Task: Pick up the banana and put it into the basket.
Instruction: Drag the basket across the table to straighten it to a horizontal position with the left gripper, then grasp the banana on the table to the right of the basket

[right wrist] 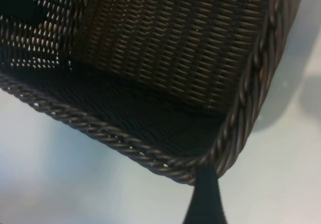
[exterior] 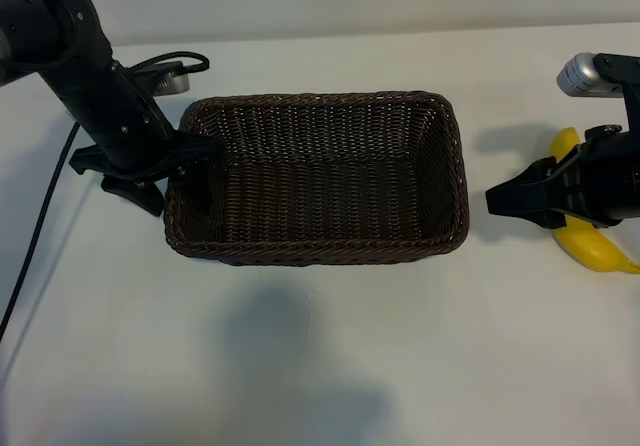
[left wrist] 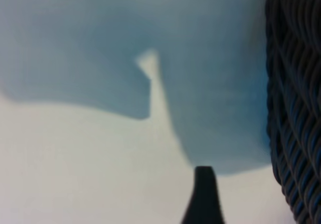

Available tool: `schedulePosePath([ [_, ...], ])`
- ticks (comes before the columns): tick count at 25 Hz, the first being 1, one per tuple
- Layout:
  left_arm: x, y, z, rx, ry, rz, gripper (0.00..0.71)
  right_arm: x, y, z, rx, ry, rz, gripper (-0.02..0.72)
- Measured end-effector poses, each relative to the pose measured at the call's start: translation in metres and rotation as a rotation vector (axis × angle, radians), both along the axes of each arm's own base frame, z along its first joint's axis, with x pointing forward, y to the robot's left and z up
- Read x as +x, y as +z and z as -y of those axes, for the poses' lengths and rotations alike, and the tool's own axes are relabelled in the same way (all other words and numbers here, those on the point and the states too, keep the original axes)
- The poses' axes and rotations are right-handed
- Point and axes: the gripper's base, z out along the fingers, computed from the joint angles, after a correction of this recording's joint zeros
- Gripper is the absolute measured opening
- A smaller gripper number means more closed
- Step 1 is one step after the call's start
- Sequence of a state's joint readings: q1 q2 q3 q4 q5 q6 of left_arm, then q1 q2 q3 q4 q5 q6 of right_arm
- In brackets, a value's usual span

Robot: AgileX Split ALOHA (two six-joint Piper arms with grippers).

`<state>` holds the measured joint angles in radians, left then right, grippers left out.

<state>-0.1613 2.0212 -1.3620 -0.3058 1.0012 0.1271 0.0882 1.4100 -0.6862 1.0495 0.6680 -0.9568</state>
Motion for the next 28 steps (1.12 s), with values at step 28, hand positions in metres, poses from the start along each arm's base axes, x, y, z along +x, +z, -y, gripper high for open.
schedulePosePath([
  [28,0.043,0.117,-0.036,0.309,0.007,0.314,0.628,-0.001,0.0,-0.001,0.004,0.006,-0.005,0.569],
])
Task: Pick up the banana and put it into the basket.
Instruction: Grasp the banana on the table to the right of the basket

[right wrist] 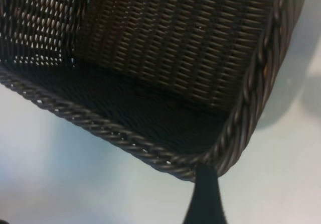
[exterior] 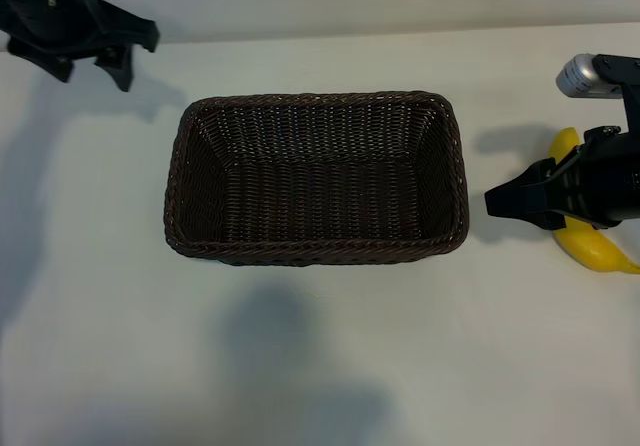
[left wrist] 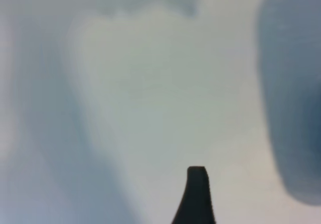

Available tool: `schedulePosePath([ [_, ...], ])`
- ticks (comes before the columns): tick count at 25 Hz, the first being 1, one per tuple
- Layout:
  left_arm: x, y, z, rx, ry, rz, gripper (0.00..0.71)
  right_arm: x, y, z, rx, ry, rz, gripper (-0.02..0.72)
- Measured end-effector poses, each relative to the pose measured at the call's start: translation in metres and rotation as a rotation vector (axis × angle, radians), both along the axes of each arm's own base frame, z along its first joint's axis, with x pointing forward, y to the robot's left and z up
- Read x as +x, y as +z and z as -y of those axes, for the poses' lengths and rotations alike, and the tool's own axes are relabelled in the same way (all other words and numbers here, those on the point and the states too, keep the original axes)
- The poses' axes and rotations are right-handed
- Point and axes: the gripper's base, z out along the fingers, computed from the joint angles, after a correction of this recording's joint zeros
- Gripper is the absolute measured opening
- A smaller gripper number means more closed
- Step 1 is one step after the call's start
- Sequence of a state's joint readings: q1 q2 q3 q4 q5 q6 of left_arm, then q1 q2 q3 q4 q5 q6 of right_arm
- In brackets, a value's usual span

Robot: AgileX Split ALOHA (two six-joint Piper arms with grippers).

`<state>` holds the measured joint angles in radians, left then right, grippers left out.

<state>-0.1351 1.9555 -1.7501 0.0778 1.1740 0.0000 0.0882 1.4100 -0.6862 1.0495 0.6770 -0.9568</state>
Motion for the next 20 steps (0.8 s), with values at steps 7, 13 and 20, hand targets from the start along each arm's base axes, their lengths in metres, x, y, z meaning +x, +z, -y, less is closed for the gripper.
schedulePosePath([
  [7,0.003,0.0,-0.054,0.019,0.137,0.003,0.62,0.0,0.0,0.0,0.0,0.0,0.0,0.569],
  [13,0.002,0.001,-0.076,0.046,0.167,0.003,0.595,0.0,0.0,0.0,0.0,0.0,0.0,0.569],
  [20,0.002,0.001,-0.075,0.031,0.174,0.003,0.601,0.0,0.0,0.0,0.0,0.001,-0.001,0.569],
])
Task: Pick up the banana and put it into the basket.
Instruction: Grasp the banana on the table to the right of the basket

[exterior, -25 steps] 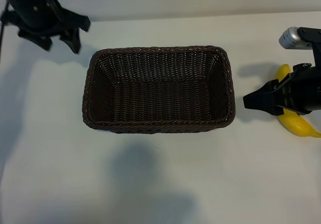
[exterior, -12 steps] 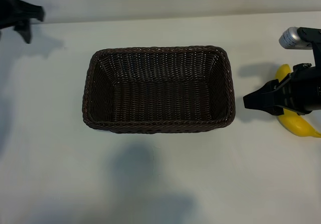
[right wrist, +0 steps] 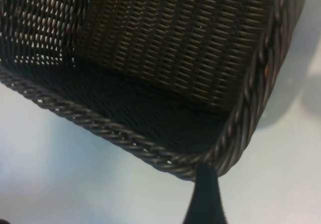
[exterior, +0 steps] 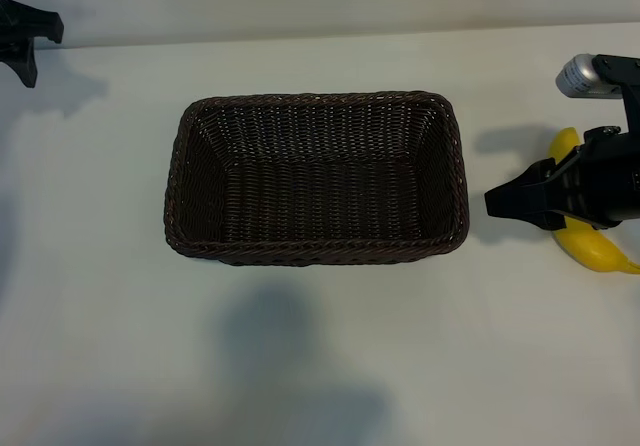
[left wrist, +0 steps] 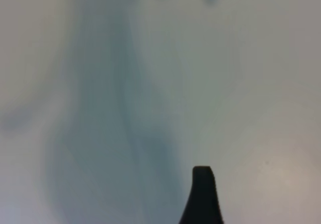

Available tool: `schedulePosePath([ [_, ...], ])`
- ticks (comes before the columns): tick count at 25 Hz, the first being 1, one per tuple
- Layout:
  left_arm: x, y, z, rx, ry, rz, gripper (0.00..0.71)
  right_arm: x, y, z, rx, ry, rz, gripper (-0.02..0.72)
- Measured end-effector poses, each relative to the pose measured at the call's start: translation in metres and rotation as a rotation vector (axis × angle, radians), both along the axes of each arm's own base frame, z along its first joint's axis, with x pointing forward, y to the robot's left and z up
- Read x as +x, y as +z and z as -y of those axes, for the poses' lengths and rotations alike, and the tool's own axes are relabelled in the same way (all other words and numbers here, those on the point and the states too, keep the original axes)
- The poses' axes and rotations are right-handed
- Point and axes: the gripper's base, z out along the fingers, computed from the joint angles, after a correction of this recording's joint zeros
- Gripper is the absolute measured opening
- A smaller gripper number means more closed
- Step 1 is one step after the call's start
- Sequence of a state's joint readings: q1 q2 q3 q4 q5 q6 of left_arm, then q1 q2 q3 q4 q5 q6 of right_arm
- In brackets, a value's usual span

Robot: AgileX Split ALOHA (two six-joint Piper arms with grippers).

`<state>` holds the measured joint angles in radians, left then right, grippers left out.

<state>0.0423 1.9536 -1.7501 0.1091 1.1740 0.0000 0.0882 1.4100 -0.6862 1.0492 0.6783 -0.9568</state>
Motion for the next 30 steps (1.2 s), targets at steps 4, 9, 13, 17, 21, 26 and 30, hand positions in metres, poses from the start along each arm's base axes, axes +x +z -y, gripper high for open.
schedulePosePath([
  [4,0.0,0.0,0.0,0.002,0.0,0.0,0.621,0.0,0.0,0.0,0.0,0.0,0.0,0.569],
  [9,0.0,0.001,-0.004,0.047,0.009,0.0,0.622,0.0,0.0,0.0,0.003,0.004,-0.003,0.569],
  [13,-0.002,0.005,-0.006,0.065,0.013,0.011,0.622,-0.001,0.0,-0.001,0.005,0.007,-0.005,0.569],
  [17,-0.011,0.026,-0.005,0.028,0.006,0.061,0.617,-0.001,0.0,-0.001,0.005,0.007,-0.006,0.569],
  [21,-0.022,0.047,-0.011,-0.094,0.035,0.124,0.614,-0.001,0.0,-0.001,0.006,0.008,-0.006,0.569],
  [26,-0.031,0.062,-0.02,-0.168,0.068,0.172,0.613,-0.001,0.0,-0.001,0.007,0.01,-0.008,0.569],
  [30,-0.042,0.07,-0.013,-0.197,0.057,0.188,0.612,-0.002,0.0,-0.001,0.009,0.015,-0.011,0.569],
])
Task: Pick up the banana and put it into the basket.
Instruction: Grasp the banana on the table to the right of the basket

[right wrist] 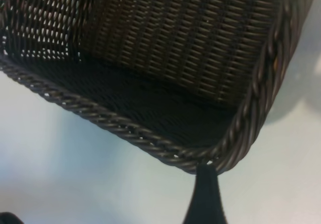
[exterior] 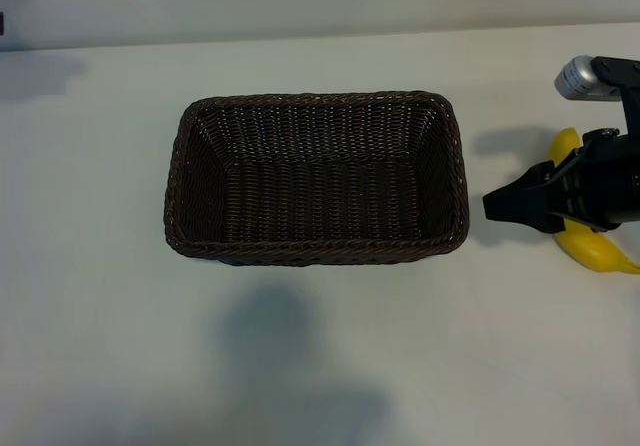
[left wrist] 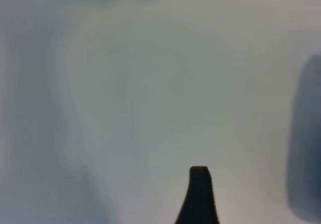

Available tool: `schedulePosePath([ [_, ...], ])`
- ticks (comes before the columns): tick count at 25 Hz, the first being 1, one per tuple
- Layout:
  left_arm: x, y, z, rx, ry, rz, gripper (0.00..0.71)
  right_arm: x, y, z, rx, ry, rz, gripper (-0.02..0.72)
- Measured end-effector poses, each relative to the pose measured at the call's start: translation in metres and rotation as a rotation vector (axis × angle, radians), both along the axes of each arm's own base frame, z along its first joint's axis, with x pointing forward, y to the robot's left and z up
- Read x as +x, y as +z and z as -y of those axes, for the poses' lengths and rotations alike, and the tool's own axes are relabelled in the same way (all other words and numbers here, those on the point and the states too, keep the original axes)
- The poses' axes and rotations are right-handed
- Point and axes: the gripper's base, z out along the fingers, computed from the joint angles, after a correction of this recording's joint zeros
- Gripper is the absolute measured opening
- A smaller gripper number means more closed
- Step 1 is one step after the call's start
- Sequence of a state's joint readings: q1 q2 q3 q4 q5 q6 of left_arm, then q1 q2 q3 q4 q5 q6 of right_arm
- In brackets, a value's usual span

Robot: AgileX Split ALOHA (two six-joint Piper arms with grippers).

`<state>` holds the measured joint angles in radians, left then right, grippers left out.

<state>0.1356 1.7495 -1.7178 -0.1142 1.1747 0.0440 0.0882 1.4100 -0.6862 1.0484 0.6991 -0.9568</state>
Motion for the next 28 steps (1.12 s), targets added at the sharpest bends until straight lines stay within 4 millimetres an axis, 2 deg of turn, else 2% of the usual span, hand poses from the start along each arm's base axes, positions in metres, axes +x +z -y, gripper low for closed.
schedulePosePath([
  [2,-0.009,-0.002,0.006,0.0,-0.022,-0.016,0.612,0.0,0.0,0.0,0.0,0.002,-0.001,0.569],
  [6,-0.041,-0.009,0.013,0.0,-0.053,-0.066,0.612,0.0,0.0,0.0,-0.001,0.004,-0.002,0.569],
  [9,-0.073,-0.007,0.016,0.003,-0.059,-0.072,0.612,0.0,0.0,0.0,-0.001,0.004,-0.002,0.569],
  [13,-0.126,0.003,0.022,0.011,-0.063,-0.027,0.612,0.0,0.0,0.0,-0.001,0.004,-0.002,0.569],
  [16,-0.162,0.0,0.026,0.025,-0.083,-0.011,0.612,0.0,0.0,0.0,-0.001,0.004,-0.002,0.569],
  [20,-0.208,-0.013,0.031,0.041,-0.096,0.016,0.612,0.0,0.0,0.0,0.0,0.005,-0.002,0.569],
  [25,-0.254,-0.041,0.035,0.051,-0.085,0.068,0.611,0.0,0.0,0.0,0.0,0.005,-0.002,0.569],
  [28,-0.275,-0.063,0.038,0.052,-0.082,0.07,0.611,0.0,0.0,0.0,0.0,0.005,-0.002,0.569],
])
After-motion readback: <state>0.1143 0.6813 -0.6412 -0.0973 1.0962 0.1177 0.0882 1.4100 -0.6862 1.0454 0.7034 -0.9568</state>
